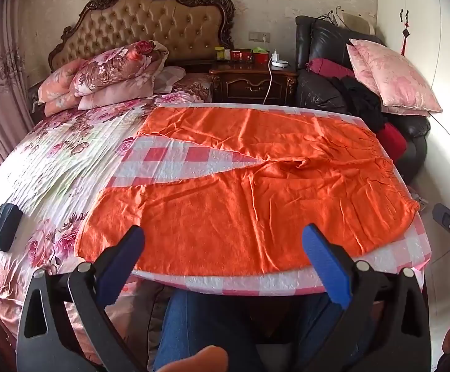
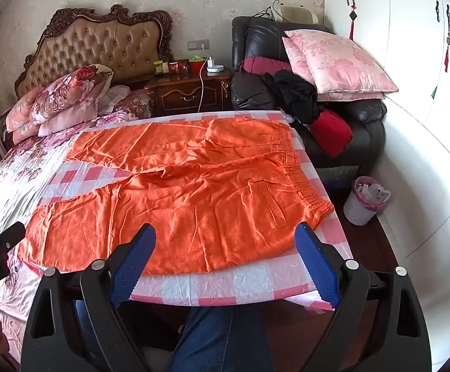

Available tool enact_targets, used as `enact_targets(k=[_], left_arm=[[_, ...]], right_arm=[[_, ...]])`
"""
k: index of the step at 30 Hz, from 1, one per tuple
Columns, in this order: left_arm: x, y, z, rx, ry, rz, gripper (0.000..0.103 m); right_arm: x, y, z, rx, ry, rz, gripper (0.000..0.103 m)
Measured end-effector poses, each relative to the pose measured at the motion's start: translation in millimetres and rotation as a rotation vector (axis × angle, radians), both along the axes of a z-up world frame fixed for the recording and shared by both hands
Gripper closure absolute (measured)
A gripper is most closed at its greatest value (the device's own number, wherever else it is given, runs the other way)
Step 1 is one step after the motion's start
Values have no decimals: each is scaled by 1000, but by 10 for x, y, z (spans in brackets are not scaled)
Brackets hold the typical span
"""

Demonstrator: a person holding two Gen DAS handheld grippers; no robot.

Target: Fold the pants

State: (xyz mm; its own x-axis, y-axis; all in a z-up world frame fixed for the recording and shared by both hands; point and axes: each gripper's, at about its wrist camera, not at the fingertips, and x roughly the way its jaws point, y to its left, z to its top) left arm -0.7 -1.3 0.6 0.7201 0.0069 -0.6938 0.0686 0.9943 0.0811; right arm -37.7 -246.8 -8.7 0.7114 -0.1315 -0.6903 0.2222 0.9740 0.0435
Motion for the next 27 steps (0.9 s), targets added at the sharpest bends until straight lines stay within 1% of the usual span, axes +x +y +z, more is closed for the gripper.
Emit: enact_targets(k=[3,4,5,9,16,27], left_arm=[[-24,-69,-1,3,-6,-7,1],[-21,-4,-13,-35,7,6,1],[13,25,-8,-51,25,7,1],[29,61,0,-56,30,6,1],[-10,69,14,-54,24,9,1],[-5,69,23,-57,26,10,1]], right_arm=[[-7,-4,2,2,4,-2,15],[-10,-6,6,1,4,-4,15],[-11,-8,11,3,5,-5,15],[-23,15,53,3,-1,3,15],[26,14,52,5,3,4,15],[-26,-6,33,6,-4,3,15]])
